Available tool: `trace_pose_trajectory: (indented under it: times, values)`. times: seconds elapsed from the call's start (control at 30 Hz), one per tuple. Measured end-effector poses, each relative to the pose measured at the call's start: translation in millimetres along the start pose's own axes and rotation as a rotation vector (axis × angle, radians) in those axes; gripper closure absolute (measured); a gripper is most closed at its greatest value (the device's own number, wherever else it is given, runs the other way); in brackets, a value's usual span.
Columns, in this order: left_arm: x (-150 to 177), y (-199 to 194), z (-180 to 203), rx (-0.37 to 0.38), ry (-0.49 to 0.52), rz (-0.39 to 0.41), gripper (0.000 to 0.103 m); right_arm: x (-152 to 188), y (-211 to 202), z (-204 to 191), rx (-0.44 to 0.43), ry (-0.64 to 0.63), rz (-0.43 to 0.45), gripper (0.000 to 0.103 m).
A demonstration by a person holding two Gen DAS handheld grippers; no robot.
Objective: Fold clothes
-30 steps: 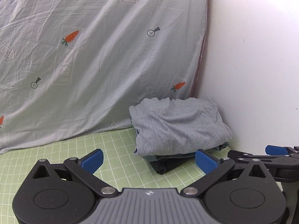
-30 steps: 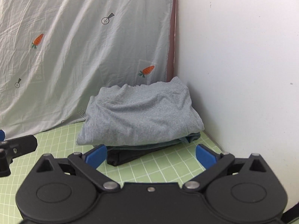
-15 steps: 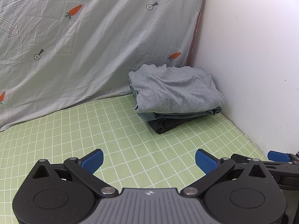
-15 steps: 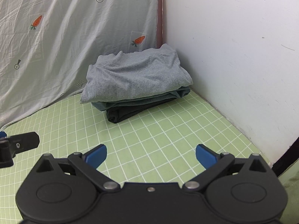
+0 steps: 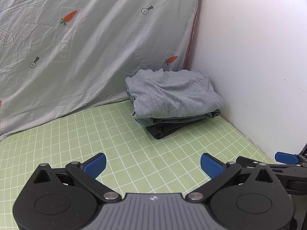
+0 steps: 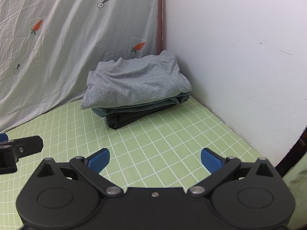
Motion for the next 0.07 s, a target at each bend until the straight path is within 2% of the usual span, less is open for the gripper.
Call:
trace_pose_trajectory:
  times: [0.07]
  values:
    - [0.3, -0.5, 0.6, 0.002, 0.001, 0.002, 0.0, 0.5, -0.8, 0.7, 0.002, 0.001, 0.001, 0.0]
Point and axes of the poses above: each gripper's, at about its wrist camera, not at the fingertips, and y roughly the way its jaws point, z to its right, x to its underside, the point moved 9 cm from there along y, roughly the way its jaws point, and after that the axes turned 15 degrees about -z, right-handed, at the moved point
